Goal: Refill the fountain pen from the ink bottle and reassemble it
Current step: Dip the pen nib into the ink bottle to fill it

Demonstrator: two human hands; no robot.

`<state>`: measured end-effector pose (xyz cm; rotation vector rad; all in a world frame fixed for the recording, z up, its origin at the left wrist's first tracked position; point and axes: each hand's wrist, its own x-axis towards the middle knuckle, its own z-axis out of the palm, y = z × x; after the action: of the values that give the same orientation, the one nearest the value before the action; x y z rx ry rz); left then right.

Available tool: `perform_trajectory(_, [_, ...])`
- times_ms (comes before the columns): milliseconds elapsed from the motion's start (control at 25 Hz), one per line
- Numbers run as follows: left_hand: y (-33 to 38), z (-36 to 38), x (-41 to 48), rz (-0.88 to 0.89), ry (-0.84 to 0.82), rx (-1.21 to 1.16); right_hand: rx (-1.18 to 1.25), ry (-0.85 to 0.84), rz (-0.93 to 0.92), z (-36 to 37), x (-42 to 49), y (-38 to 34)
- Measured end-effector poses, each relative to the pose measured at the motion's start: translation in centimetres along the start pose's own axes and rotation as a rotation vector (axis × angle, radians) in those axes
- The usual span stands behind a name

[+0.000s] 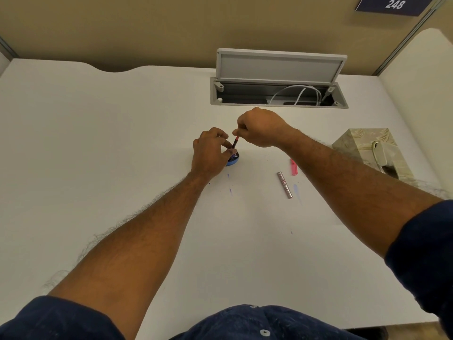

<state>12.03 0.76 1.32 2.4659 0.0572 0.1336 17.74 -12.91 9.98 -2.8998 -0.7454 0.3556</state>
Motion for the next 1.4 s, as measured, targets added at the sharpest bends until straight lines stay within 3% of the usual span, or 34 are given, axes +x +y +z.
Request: perform_trajectory(1400, [0.48, -0.45, 0.18, -0.028, -0.031, 0.009, -0.019, 0.042, 0.040, 0.19, 0.22, -0.62])
